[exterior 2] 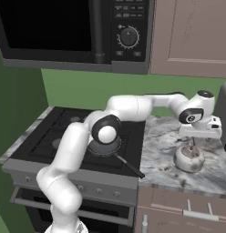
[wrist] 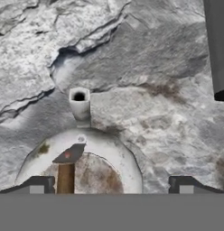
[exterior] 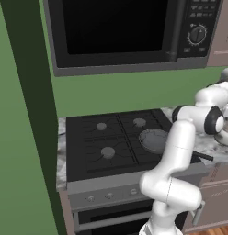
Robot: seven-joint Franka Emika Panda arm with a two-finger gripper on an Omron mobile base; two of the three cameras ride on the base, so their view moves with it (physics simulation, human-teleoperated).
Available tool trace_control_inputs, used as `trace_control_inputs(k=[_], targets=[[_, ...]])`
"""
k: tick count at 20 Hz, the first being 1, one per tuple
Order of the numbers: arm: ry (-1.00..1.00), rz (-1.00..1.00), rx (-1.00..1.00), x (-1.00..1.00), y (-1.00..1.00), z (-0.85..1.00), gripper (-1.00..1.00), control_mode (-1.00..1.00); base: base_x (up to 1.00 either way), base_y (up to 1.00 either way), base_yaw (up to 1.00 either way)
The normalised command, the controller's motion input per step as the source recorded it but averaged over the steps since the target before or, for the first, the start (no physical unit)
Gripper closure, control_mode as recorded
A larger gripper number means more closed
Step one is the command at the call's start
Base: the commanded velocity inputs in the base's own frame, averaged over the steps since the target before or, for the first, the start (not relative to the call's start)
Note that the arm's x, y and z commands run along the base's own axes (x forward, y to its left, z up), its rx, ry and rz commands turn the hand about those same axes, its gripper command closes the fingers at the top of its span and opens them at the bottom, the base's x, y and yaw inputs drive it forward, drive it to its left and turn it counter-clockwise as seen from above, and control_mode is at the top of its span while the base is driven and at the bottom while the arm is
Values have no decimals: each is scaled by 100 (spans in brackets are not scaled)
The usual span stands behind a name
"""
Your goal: Pick the kettle from the counter and place it on a stove burner. Then turn the burner on.
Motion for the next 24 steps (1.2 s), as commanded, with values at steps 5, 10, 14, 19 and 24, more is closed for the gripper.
trace_control_inputs(k=[5, 10, 14, 19, 24], targets=[[0, 1, 0, 0, 0, -5, 100, -100, 0, 0, 0], [0, 0, 0, 0, 0, 0, 100, -100, 0, 0, 0], [-3, 0, 0, -1, 0, 0, 100, -100, 0, 0, 0], [-18, 0, 2, -5, 0, 11, 100, -100, 0, 0, 0], [-55, 0, 4, -31, 0, 41, 100, -100, 0, 0, 0]])
